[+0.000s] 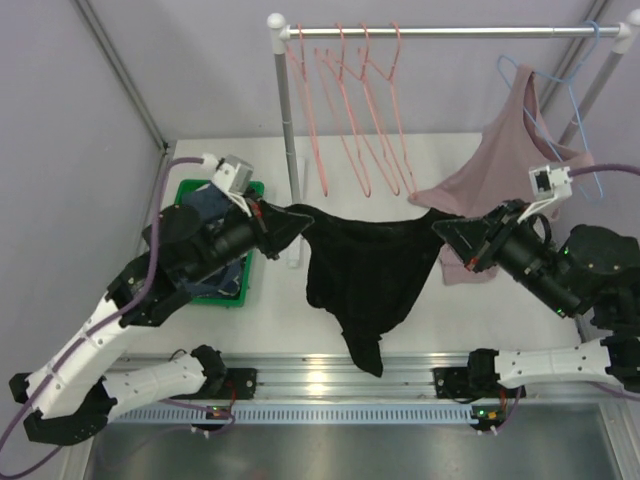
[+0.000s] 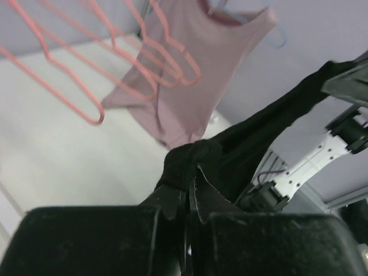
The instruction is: Place the tank top on the hanger
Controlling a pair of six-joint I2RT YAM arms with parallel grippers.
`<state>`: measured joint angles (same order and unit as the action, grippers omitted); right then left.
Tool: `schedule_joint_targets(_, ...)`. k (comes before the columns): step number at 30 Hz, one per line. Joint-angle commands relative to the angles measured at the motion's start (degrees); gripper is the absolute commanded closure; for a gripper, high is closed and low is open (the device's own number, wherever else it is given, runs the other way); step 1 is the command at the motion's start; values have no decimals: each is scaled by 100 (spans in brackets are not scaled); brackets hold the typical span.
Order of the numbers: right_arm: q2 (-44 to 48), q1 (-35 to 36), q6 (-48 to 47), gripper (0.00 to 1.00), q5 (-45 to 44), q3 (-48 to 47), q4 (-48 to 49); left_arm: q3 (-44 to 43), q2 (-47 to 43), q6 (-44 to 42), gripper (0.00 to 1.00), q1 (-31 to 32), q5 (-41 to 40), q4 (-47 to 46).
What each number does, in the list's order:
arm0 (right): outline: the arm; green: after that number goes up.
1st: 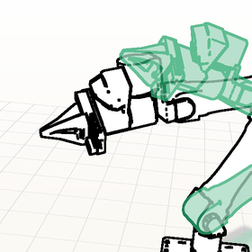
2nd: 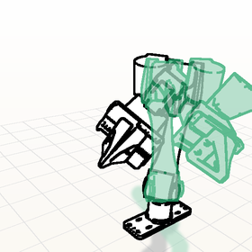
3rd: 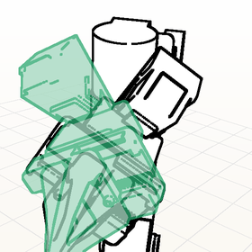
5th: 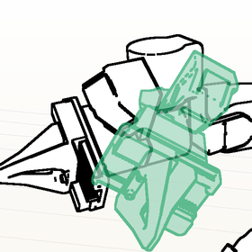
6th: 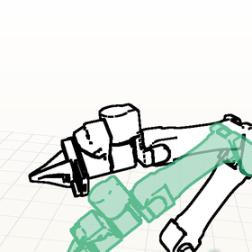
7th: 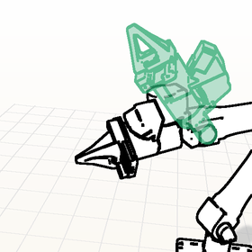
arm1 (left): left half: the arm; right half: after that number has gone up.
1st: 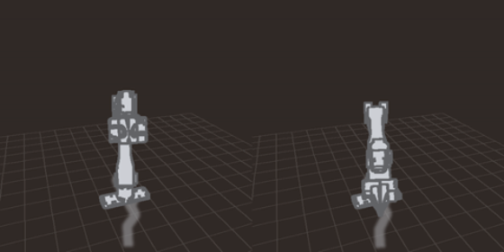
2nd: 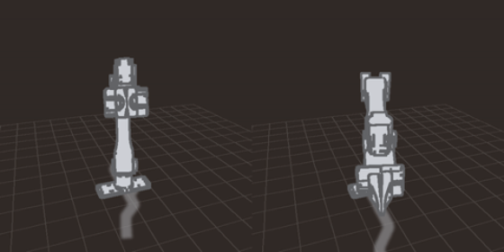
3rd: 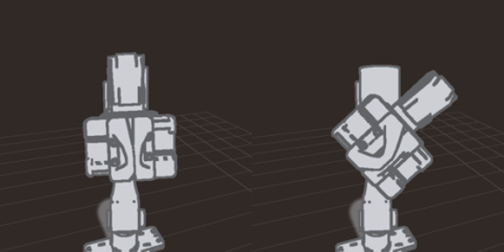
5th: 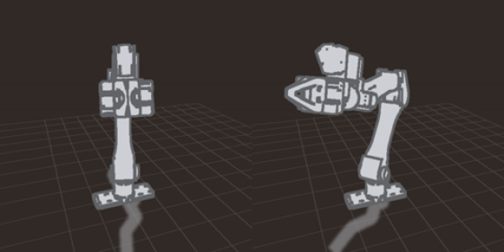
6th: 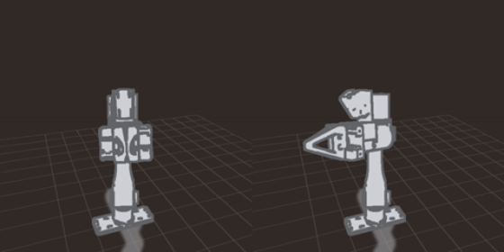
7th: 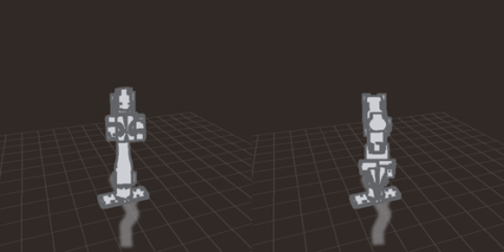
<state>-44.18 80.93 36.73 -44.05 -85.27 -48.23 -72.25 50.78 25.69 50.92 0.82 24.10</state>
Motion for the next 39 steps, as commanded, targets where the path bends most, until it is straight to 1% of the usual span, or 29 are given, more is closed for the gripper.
schedule_joint_targets(1, -493, -42, -1051, 100, -490, -1084, -310, -928, 167, -512, 100, -29, 269, 42)
schedule_joint_targets(2, -730, -50, -1219, 100, -569, -1297, -232, -1114, 247, -591, 100, -29, 296, 42)
schedule_joint_targets(3, -863, -51, -1360, 100, -622, -1516, -214, -1499, 335, -635, 100, -29, 322, 77)
schedule_joint_targets(4, -994, -51, -1509, 100, -674, -1980, -205, -1694, 518, -688, 100, -29, 357, 104)
schedule_joint_targets(6, -1381, -51, -1958, 100, -762, -2448, -178, -2098, 704, -794, 100, -29, 305, 183)
schedule_joint_targets(7, -1513, -42, -2212, 100, -806, -2876, -170, -2466, 887, -837, 100, -29, 296, 270)
schedule_joint_targets(10, -1953, -51, -2634, 100, -894, -3520, -117, -3005, 1143, -952, 100, -29, 200, 289)
schedule_joint_targets(14, -2375, -77, -2917, 100, -930, -3830, -46, -3278, 1381, -944, 100, -29, 164, 323)
schedule_joint_targets(17, -2324, -182, -2663, 100, -842, -3489, -213, -3042, 1373, -830, 100, -29, 191, 359)
schedule_joint_targets(18, -2227, -252, -2549, 100, -755, -3261, -213, -2754, 1321, -794, 100, -29, 156, 350)
schedule_joint_targets(19, -2113, -427, -2252, 100, -493, -2702, -179, -2559, 1189, -672, 100, -29, 164, 333)
schedule_joint_targets(20, -1816, -524, -2058, 100, -334, -2392, -161, -2349, 1110, -601, 100, -29, 225, 298)
schedule_joint_targets(21, -1665, -621, -1864, 100, -193, -2041, -135, -1868, 1022, -531, 100, -29, 295, 280)
schedule_joint_targets(22, -1472, -744, -1436, 100, 26, -1297, -108, -1576, 804, -330, 100, -29, 357, 245)
schedule_joint_targets(23, -1122, -797, -1197, 100, 124, -890, -82, -1269, 680, -215, 100, -29, 384, 201)
schedule_joint_targets(24, -936, -824, -960, 100, 229, -459, -55, -613, 400, -109, 100, -29, 419, 88)
schedule_joint_targets(25, -743, -859, -435, 100, 344, 424, -29, -276, 249, 100, 100, -29, 463, 52)
schedule_joint_targets(26, -375, -868, -152, 100, 571, 876, 32, 67, 100, 224, 100, -29, 472, -1)
schedule_joint_targets(27, -15, -868, 408, 100, 756, 1777, 102, 740, -189, 408, 100, -29, 454, -80)
schedule_joint_targets(28, -11, -868, 692, 100, 862, 2230, 103, 1060, -331, 515, 100, -29, 454, -98)
schedule_joint_targets(29, 328, -877, 939, 100, 976, 2670, 251, 1368, -463, 620, 100, -29, 376, -116)
schedule_joint_targets(30, 488, -885, 1167, 100, 1108, 3083, 339, 1954, -586, 726, 100, -29, 366, -168)
schedule_joint_targets(31, 638, -946, 1544, 100, 1222, 3818, 419, 2239, -735, 909, 100, -29, 392, -334)
schedule_joint_targets(32, 839, -999, 1687, 100, 1511, 4147, 515, 2494, -780, 998, 100, -29, 401, -423)
schedule_joint_targets(33, 902, -1078, 1767, 100, 1662, 4429, 777, 2957, -798, 1086, 100, -29, 454, -545)
schedule_joint_targets(34, 938, -1279, 1863, 100, 1959, 4902, 893, 3171, -772, 1217, 100, -38, 498, -834)
schedule_joint_targets(36, 851, -1578, 1820, 100, 2347, 5282, 1400, 3706, -606, 1324, 100, -47, 586, -1160)
schedule_joint_targets(37, 798, -1893, 1733, 100, 2749, 5615, 1630, 3840, -500, 1394, 100, -64, 621, -1301)
schedule_joint_targets(39, 587, -2202, 1566, 100, 3120, 5959, 1991, 4129, -185, 1438, 100, -152, 735, -1740)
